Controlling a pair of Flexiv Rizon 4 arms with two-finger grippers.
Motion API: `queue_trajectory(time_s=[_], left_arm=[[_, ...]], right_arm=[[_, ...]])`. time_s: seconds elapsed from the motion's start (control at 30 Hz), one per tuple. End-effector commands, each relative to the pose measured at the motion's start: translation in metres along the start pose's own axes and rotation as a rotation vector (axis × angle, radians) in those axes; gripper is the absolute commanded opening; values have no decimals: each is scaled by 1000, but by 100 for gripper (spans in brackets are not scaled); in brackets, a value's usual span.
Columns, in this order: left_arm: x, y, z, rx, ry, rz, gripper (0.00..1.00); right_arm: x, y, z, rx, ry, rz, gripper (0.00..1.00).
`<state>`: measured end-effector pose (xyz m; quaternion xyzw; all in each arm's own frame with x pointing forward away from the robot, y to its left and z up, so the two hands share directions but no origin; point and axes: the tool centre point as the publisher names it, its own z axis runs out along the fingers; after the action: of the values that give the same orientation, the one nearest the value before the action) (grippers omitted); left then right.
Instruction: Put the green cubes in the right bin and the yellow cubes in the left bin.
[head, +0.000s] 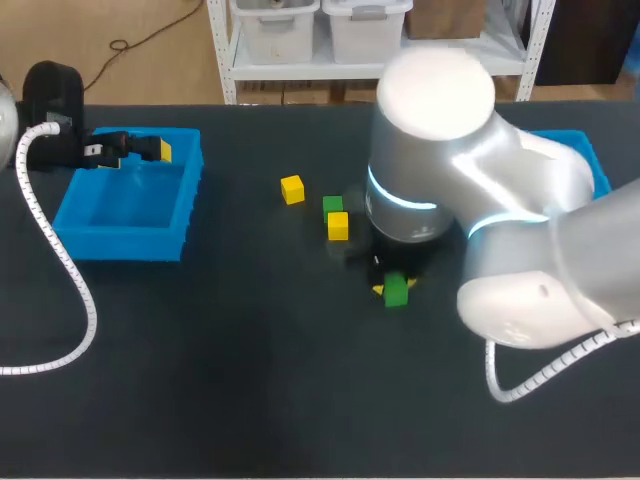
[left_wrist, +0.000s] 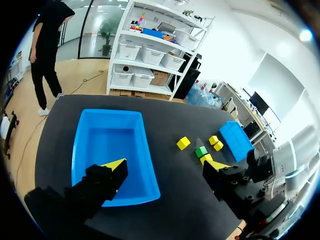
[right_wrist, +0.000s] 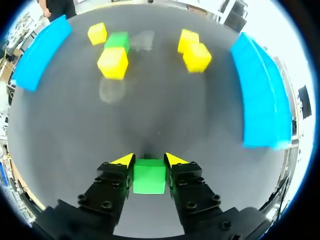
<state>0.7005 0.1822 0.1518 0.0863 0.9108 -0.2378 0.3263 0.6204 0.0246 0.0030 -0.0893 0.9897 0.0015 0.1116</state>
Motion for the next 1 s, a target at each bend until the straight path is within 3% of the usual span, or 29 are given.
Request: queue_trajectory(time_s=[0.03,0.23,0.37,0.53,0.67,0.9,0.97,1.0], left_arm=[[1,2,0,9,-6,2,100],[1,2,0,9,-6,2,100],[1,2,0,9,-6,2,100],[1,2,0,9,-6,2,100],[1,2,0,9,-6,2,100],[1,2,0,9,-6,2,100],[1,2,0,9,-6,2,100],[1,2,0,9,-6,2,100]], right_arm=[[-21,-23,-42,8,-120,-2,0],[-60,-82,-96,28,-272,84,0],[-74,-127,-108,62,-309,167,0],[-81,-190,-98,114,-299,276,0],[-75,-226,-83,142,-271,352,0],[-71,-245,-44,129,-185,402,0],[-77,-244,-41,131,-178,393,48],[-80,-244,-40,127,-182,391,100]])
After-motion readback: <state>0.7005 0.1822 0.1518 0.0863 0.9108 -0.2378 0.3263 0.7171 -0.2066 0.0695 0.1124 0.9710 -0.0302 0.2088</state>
